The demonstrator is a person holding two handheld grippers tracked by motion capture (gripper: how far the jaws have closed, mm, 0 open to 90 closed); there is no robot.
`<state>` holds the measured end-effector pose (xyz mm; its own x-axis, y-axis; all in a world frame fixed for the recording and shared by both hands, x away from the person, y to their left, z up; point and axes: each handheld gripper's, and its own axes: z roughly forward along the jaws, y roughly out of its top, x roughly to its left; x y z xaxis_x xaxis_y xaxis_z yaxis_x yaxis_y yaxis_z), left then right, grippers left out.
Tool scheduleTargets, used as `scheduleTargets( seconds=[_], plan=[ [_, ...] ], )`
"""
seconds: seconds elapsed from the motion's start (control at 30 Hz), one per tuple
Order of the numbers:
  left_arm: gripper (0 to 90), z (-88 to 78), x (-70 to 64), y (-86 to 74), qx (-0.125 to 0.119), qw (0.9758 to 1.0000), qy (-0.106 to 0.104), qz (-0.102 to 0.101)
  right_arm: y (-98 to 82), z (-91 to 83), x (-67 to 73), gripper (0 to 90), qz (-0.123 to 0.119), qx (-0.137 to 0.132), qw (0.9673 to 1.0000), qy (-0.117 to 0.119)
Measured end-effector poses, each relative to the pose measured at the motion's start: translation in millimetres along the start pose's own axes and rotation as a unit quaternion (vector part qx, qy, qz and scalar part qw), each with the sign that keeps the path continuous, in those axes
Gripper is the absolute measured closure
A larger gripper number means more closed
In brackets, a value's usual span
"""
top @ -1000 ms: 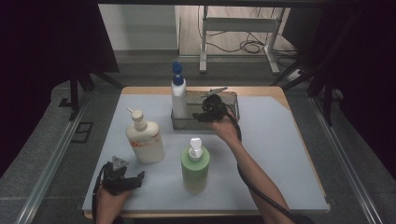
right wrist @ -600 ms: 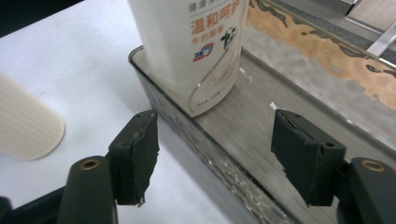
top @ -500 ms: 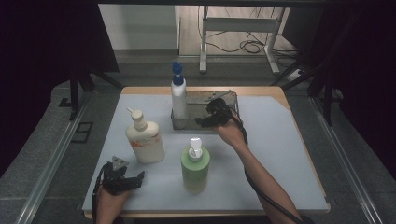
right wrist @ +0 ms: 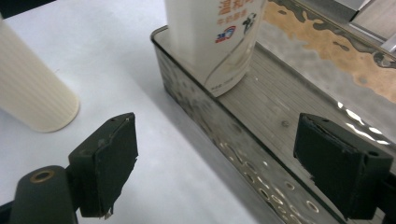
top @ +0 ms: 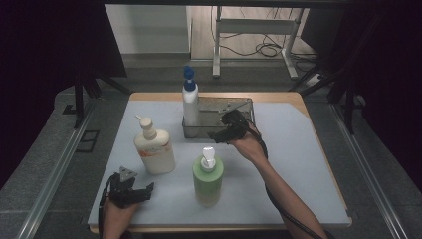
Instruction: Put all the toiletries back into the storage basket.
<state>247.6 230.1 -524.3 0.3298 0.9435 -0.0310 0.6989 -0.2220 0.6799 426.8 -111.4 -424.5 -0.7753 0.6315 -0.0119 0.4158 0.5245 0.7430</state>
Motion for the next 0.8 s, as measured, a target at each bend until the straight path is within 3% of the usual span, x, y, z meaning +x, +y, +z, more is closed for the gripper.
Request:
scheduleTargets(
  seconds=[0.43,0.8],
  plan=[
    [12.2,0.0,-0.1,0.0,0.000,1.0000,0.000,0.000,-12.1,-17.2,11.7,12.3,-0.025,-0.002,0.9996,0.016],
    [12.1,-0.3,0.3,0.0,0.001,1.0000,0.001,0.002,-32.3,-28.6,11.4,8.7,-0.026,0.001,0.9995,0.018]
  ],
)
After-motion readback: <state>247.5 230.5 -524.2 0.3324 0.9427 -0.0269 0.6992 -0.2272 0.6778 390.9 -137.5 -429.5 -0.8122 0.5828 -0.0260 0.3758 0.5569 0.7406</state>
